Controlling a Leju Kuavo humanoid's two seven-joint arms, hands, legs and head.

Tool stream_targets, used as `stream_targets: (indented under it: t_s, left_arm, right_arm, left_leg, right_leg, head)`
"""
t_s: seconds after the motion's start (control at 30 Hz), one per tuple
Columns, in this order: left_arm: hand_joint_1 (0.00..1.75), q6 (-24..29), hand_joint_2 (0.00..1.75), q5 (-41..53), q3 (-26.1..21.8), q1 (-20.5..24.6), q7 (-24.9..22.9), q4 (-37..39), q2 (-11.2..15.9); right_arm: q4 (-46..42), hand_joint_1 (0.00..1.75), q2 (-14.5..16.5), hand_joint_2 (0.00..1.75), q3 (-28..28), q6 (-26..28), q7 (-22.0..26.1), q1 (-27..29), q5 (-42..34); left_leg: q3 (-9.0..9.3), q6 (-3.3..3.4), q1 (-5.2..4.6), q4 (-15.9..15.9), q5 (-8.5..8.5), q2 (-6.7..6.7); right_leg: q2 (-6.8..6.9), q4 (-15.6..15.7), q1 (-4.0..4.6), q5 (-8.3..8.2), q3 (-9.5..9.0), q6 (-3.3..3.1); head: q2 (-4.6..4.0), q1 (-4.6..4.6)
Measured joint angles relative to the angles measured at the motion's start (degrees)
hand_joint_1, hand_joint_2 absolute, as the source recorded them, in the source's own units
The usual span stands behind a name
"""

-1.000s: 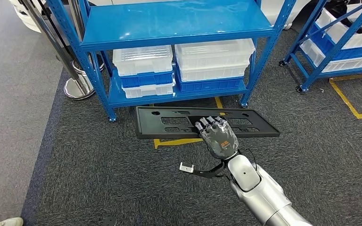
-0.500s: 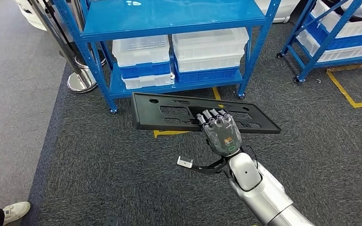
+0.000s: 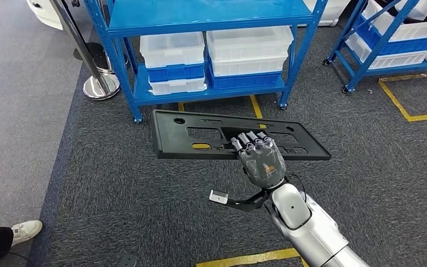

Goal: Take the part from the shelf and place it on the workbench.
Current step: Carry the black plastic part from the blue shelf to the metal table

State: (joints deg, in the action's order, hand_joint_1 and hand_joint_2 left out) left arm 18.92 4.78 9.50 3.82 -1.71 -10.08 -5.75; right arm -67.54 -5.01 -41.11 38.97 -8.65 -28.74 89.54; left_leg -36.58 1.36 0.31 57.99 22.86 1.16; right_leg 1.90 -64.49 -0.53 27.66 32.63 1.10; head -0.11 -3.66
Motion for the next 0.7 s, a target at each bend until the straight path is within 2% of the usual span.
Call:
stream_targets:
  t_s: [0.03,0.07,0.13,0.17,0.2,0.23,0.3,0.33,0.37,0.4,0.43,0.5,0.53,0.57,0.63,0.7]
  left_arm:
    - [0.0,0.0,1.75,0.0,0.0,-0.1,0.1,0.0,0.0]
    - [0.0,-0.1,1.75,0.0,0.0,-0.1,0.2,0.0,0.0]
    - [0.0,-0.1,1.75,0.0,0.0,-0.2,0.3,0.0,0.0]
    - [0.0,-0.1,1.75,0.0,0.0,-0.2,0.3,0.0,0.0]
    - [0.0,-0.1,1.75,0.0,0.0,-0.3,0.3,0.0,0.1]
    - [0.0,-0.1,1.75,0.0,0.0,-0.3,0.3,0.0,0.1]
    - [0.0,-0.1,1.75,0.0,0.0,-0.4,0.4,0.0,0.1]
    - [0.0,-0.1,1.75,0.0,0.0,-0.4,0.4,0.0,0.1]
    - [0.0,-0.1,1.75,-0.1,0.0,-0.4,0.4,0.0,0.1]
    - [0.0,-0.1,1.75,-0.1,-0.1,-0.4,0.4,0.0,0.1]
    - [0.0,0.0,1.75,-0.1,-0.1,-0.4,0.4,0.0,0.1]
    - [0.0,0.0,1.75,-0.3,-0.2,-0.3,0.4,0.0,0.2]
    - [0.0,0.1,1.75,-0.3,-0.3,-0.2,0.4,0.0,0.2]
    - [0.0,0.1,1.75,-0.4,-0.4,-0.2,0.4,0.0,0.3]
    - [0.0,0.1,1.75,-0.5,-0.4,-0.2,0.4,0.0,0.2]
    - [0.0,0.1,1.75,-0.5,-0.5,-0.2,0.4,0.0,0.2]
  right_arm:
    - [-0.1,1.75,0.2,1.75,0.5,0.0,1.0,0.1,-0.1]
    - [-0.1,1.75,0.5,1.75,0.9,0.0,1.8,0.1,-0.2]
    - [-0.1,1.75,0.8,1.75,1.6,0.0,2.7,0.3,-0.2]
    - [-0.1,1.75,0.9,1.75,1.8,0.0,2.9,0.5,-0.2]
    - [-0.1,1.75,1.0,1.75,2.0,0.0,3.0,0.6,-0.2]
    - [-0.1,1.75,1.1,1.75,2.2,0.0,3.2,0.7,-0.2]
    - [-0.1,1.75,1.3,1.75,2.5,0.0,3.8,1.0,-0.2]
    - [0.0,1.75,1.4,1.75,2.6,0.0,4.2,1.1,-0.2]
    - [0.0,1.75,1.5,1.75,2.8,0.0,4.6,1.3,-0.2]
    - [0.1,1.75,1.7,1.75,3.0,0.0,5.0,1.3,-0.2]
    - [0.2,1.75,1.8,1.75,3.3,0.0,5.4,1.4,-0.2]
    - [0.3,1.75,2.2,1.75,3.7,0.0,5.9,1.2,-0.2]
    - [0.4,1.75,2.5,1.75,3.8,0.0,6.2,1.1,-0.2]
    - [0.5,1.75,2.8,1.75,4.0,0.0,6.6,1.0,-0.2]
    - [0.9,1.75,3.5,1.75,4.5,0.0,7.3,0.7,-0.2]
    - [1.2,1.75,4.0,1.75,4.8,0.0,7.8,0.4,-0.2]
  left_leg:
    - [-0.24,-0.3,-0.12,0.3,-0.26,0.3]
    - [-0.36,-0.64,-0.18,0.4,-0.53,0.59]
    - [-0.62,-1.43,-0.02,0.5,-0.84,1.18]
    - [-1.01,-1.76,0.08,1.2,-0.05,1.06]
    - [-1.72,-2.04,0.17,2.9,1.64,0.69]
    - [-2.8,-2.24,0.28,5.8,4.04,0.16]
    - [-5.17,-2.48,0.31,13.3,8.5,-0.48]
    - [-5.72,-2.48,0.31,15.8,9.38,-0.6]
    - [-5.33,-2.38,0.3,16.4,9.16,-0.69]
    - [-3.84,-2.14,0.27,14.7,8.02,-0.88]
    - [-1.46,-1.77,0.23,11.2,6.47,-1.36]
    - [3.05,-0.88,0.24,4.0,4.89,-3.49]
    - [4.31,-0.6,0.2,1.8,4.74,-4.36]
    - [4.75,-0.44,0.12,1.0,4.96,-4.8]
    - [5.02,-0.18,0.12,0.0,4.43,-3.83]
    - [5.36,0.39,0.46,-1.1,3.76,-2.39]
  right_leg:
    - [0.58,3.6,0.19,1.46,-2.35,-0.33]
    - [0.64,5.6,0.36,2.56,-3.42,-0.69]
    - [-0.21,6.5,0.31,2.39,-3.27,-1.55]
    - [-0.64,6.6,0.26,1.87,-2.94,-2.03]
    - [-1.03,6.8,0.2,1.3,-2.53,-2.47]
    - [-1.44,6.8,0.2,0.79,-2.05,-2.82]
    - [-2.45,6.7,0.4,-0.05,-0.94,-3.13]
    - [-2.98,6.6,0.52,-0.37,-0.43,-3.16]
    - [-3.55,6.4,0.64,-0.63,0.06,-3.14]
    - [-4.16,6.1,0.75,-0.81,0.49,-3.09]
    - [-4.78,5.9,0.84,-0.92,0.88,-3.03]
    - [-5.89,5.4,0.84,-1.12,1.51,-2.79]
    - [-6.39,5.3,0.74,-1.28,1.8,-2.54]
    - [-6.88,5.3,0.54,-1.53,2.07,-2.19]
    - [-7.83,5.3,0.32,-1.92,2.45,-1.37]
    - [-6.56,3.6,0.53,-0.76,3.39,-0.65]
  head:
    - [0.0,0.0]
    - [0.0,0.0]
    - [0.0,0.01]
    - [0.0,0.01]
    - [0.0,0.01]
    - [0.0,0.02]
    - [0.0,0.04]
    - [0.0,0.03]
    - [0.0,0.04]
    - [0.0,0.04]
    - [0.0,0.04]
    - [0.0,0.01]
    - [0.0,0.02]
    - [0.0,0.03]
    - [0.0,0.09]
    - [0.0,-0.14]
